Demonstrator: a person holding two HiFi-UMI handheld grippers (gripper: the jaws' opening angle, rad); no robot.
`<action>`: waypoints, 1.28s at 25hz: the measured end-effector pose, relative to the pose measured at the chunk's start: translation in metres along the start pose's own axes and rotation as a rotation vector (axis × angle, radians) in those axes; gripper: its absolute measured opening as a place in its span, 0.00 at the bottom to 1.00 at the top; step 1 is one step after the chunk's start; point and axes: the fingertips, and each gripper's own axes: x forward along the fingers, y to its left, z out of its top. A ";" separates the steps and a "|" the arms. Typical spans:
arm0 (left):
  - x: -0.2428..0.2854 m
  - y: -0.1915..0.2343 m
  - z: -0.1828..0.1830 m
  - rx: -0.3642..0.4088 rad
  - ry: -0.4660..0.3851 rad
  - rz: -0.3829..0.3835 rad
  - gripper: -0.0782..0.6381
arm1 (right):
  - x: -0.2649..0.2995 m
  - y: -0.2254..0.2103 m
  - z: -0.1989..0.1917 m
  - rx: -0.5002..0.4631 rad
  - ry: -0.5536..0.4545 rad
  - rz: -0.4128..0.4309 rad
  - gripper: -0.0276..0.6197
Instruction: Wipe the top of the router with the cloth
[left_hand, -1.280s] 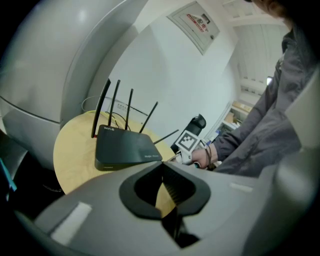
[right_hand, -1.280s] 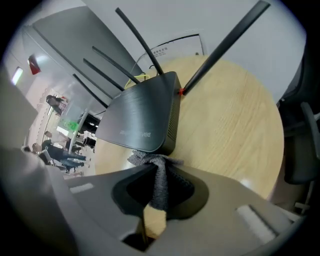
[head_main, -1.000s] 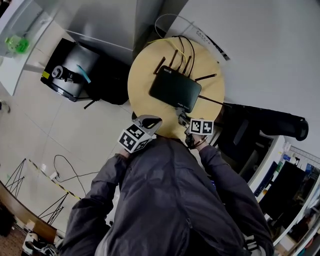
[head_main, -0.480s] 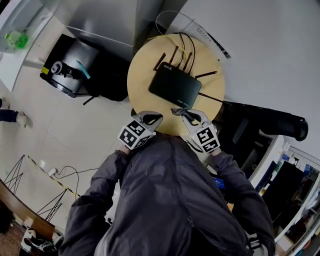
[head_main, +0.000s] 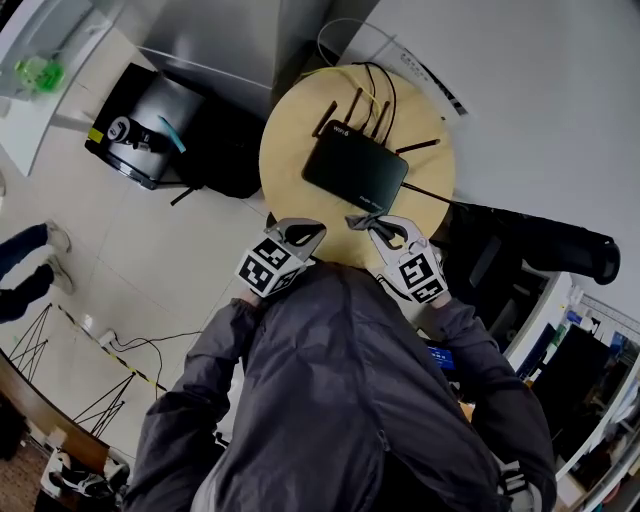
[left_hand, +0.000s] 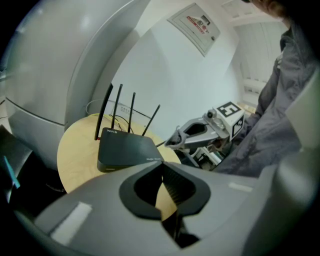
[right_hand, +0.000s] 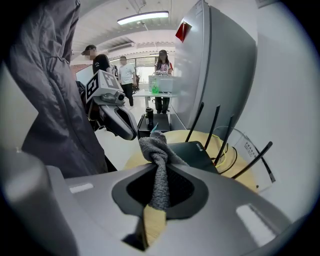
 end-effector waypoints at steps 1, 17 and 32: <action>-0.001 0.000 0.000 -0.002 -0.002 0.004 0.11 | 0.001 0.000 0.000 -0.001 0.003 0.003 0.10; -0.007 0.000 -0.003 -0.005 -0.004 0.008 0.11 | 0.003 0.004 -0.004 0.006 0.020 0.005 0.10; -0.006 0.000 -0.002 0.001 0.004 0.010 0.11 | 0.004 0.001 0.001 -0.040 0.027 0.011 0.10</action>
